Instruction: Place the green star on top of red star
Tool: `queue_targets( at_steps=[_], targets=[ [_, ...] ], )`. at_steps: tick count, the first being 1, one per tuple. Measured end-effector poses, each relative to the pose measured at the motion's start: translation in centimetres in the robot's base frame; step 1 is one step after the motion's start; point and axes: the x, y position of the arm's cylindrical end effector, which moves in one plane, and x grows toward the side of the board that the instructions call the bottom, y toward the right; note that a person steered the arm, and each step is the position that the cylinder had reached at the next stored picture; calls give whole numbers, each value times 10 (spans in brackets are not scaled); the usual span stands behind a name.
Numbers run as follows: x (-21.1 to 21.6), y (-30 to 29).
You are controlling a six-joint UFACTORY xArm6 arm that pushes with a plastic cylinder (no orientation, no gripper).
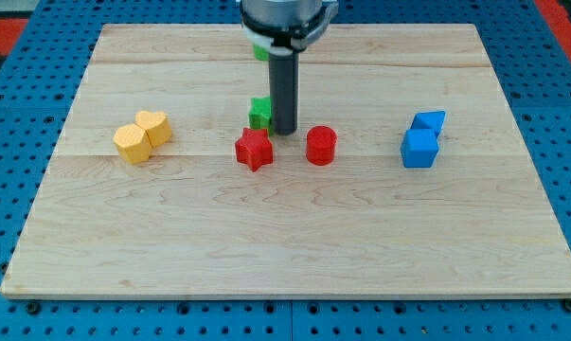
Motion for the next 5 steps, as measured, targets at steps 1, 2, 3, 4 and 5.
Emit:
queue_targets(
  at_steps=[1, 2, 3, 4, 5],
  targets=[
    [-31, 3],
    [-61, 19],
    [-58, 10],
    [-42, 1],
    [-51, -12]
  ],
)
